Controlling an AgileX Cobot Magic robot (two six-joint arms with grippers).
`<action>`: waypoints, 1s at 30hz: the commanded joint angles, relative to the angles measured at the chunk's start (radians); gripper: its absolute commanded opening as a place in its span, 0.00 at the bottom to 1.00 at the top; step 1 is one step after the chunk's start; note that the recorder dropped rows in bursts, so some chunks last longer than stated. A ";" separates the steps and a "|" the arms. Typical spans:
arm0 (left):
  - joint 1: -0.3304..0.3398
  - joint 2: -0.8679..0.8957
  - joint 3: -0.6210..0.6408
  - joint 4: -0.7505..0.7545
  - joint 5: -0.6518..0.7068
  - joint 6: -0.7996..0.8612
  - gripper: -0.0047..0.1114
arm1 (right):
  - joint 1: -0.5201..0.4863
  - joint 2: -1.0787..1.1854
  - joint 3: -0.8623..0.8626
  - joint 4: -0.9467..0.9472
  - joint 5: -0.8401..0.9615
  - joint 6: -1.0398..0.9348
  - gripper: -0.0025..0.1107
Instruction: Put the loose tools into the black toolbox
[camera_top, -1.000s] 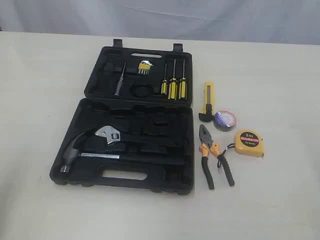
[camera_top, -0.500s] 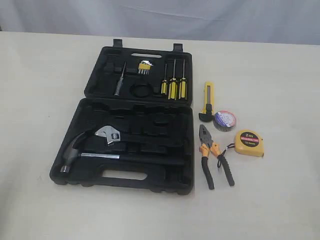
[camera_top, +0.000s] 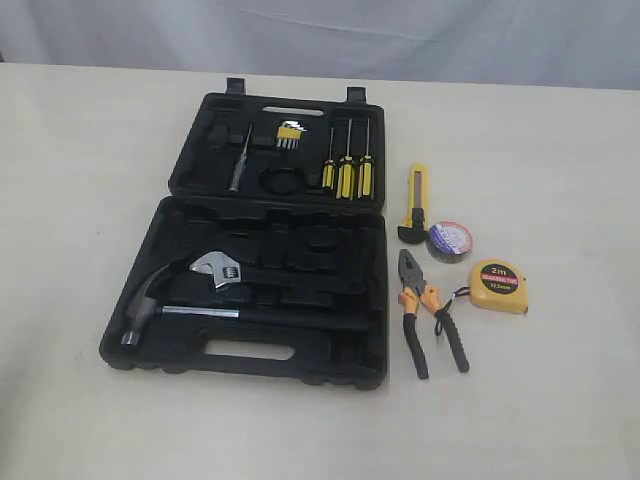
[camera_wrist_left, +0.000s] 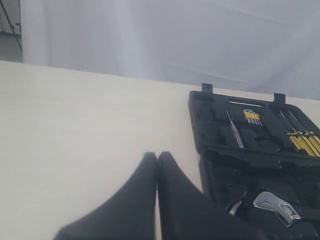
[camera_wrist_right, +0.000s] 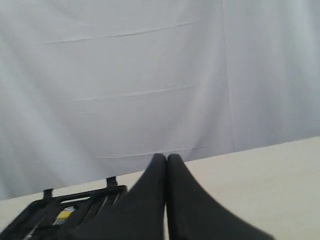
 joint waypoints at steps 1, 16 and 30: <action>-0.006 0.004 -0.005 -0.005 -0.001 -0.001 0.04 | 0.001 0.014 -0.003 0.062 0.064 0.070 0.02; -0.006 0.004 -0.005 -0.005 -0.001 -0.001 0.04 | 0.001 1.266 -0.886 -0.288 0.978 0.274 0.02; -0.006 0.004 -0.005 -0.005 0.001 -0.001 0.04 | 0.264 1.477 -0.881 -0.788 0.849 0.738 0.02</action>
